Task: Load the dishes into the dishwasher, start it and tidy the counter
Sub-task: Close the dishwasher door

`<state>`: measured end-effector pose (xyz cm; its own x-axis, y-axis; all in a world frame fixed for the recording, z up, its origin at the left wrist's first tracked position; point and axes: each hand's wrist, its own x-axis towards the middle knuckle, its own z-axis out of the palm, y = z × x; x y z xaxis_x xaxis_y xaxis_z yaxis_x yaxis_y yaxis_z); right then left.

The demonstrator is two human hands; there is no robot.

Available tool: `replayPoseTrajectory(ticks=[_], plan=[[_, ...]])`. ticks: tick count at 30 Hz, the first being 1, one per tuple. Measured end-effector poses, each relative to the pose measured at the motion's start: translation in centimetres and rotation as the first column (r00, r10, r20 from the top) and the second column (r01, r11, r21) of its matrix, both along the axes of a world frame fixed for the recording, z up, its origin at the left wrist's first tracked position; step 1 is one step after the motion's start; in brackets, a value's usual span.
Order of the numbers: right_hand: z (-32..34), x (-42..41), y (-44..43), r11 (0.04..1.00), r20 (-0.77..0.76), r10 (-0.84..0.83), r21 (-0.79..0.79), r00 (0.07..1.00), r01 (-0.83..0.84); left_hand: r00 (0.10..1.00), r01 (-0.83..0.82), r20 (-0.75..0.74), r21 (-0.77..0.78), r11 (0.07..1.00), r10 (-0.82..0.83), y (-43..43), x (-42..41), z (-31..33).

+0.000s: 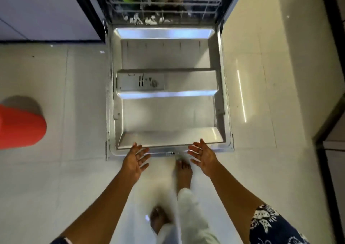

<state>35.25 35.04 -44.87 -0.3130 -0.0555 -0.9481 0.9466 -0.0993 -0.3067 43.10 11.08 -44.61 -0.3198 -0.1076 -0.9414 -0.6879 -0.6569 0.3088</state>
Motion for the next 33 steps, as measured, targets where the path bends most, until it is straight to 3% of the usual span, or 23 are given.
replayPoseTrajectory(ticks=[5, 9, 14, 17, 21, 26, 29, 33], plan=[[-4.4, 8.3, 1.4, 0.997, 0.12, -0.065, 0.059, 0.991, 0.058, 0.992, -0.067, 0.108, 0.066, 0.996, 0.06, 3.0, 6.3, -4.3], [-9.5, 9.0, 0.5, 0.964, 0.109, -0.267, 0.033, 0.958, 0.265, 0.958, -0.284, 0.091, 0.143, 0.948, 0.273, 4.3, 6.7, -9.4], [-14.6, 7.4, -1.5, 0.794, 0.043, -0.583, -0.182, 0.811, 0.58, 0.824, -0.545, -0.03, 0.238, 0.804, 0.566, 4.4, 5.7, -14.7], [-14.8, 6.8, -2.0, 0.7, 0.067, -0.679, -0.241, 0.731, 0.672, 0.768, -0.601, -0.039, 0.304, 0.739, 0.64, 4.3, 5.3, -14.4], [-9.7, 7.4, -1.6, 0.704, 0.072, -0.666, -0.267, 0.743, 0.658, 0.775, -0.584, -0.07, 0.301, 0.754, 0.628, 4.6, 6.0, -9.5], [3.3, 7.6, -1.3, 0.705, 0.018, -0.66, -0.332, 0.751, 0.627, 0.735, -0.576, -0.162, 0.362, 0.733, 0.658, 4.8, 6.4, 3.1], [13.0, 5.0, -1.7, 0.752, -0.08, -0.605, -0.385, 0.792, 0.535, 0.759, -0.495, -0.292, 0.321, 0.808, 0.581, 3.4, 4.0, 12.1], [24.2, -0.9, -3.0, 0.807, -0.262, -0.519, -0.464, 0.814, 0.365, 0.767, -0.308, -0.537, 0.171, 0.936, 0.351, 0.8, -1.7, 22.6]])
